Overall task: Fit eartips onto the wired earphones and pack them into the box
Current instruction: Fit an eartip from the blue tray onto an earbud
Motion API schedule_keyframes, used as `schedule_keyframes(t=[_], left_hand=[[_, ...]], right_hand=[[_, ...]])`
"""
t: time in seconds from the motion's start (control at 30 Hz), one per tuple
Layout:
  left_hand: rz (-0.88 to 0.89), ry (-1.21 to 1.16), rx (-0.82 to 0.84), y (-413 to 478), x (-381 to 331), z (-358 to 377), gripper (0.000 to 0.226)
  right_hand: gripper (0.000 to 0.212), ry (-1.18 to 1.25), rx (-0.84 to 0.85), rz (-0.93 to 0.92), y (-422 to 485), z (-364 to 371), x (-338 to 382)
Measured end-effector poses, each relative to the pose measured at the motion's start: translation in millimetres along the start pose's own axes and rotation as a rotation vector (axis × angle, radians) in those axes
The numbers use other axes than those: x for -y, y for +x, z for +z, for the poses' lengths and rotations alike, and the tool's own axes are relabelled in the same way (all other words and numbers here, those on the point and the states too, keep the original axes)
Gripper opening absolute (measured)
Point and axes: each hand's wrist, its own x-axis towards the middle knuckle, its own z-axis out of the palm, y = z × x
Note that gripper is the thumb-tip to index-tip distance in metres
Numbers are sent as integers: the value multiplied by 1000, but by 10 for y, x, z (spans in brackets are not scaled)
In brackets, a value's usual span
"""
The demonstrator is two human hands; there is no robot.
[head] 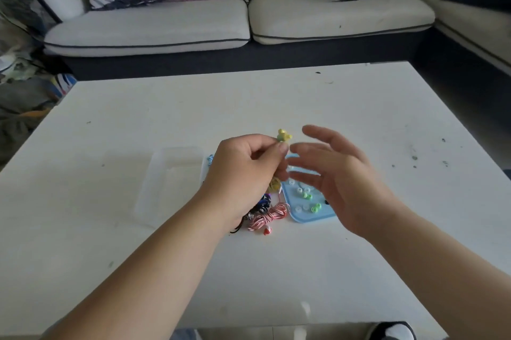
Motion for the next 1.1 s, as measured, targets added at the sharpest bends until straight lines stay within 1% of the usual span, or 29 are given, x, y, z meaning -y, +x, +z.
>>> schedule_keyframes(t=[0.1, 0.2, 0.3, 0.37, 0.43, 0.53, 0.63, 0.73, 0.9, 1.0, 1.1], left_hand=[[17, 52, 26, -15, -1, -47, 13], [28, 91, 64, -26, 9, -92, 9], [14, 49, 96, -56, 17, -124, 8], [18, 96, 124, -57, 34, -137, 10], [37, 155, 160, -45, 50, -137, 10], [32, 148, 169, -30, 58, -107, 11], [16, 141, 154, -18, 62, -82, 20], [11, 133, 136, -4, 62, -48, 26], [-12, 86, 106, 4, 63, -19, 22], [4, 79, 109, 20, 80, -29, 19], [-4, 85, 104, 22, 110, -3, 21]], right_hand=[[34, -51, 34, -100, 30, -29, 47], [29, -96, 13, -138, 50, -23, 16], [31, -132, 52, -111, 66, -5, -36], [31, -134, 81, -81, 80, 9, -51], [29, -76, 119, -41, 99, 18, -47], [24, -27, 188, -18, 107, 17, -26], [17, -1, 160, -18, 104, 23, -25], [26, 57, 125, 31, 108, -4, -15], [35, -16, 159, 84, 96, -62, -30], [29, 0, 163, 64, 95, -82, -39], [27, -17, 150, 37, 84, -86, -64]])
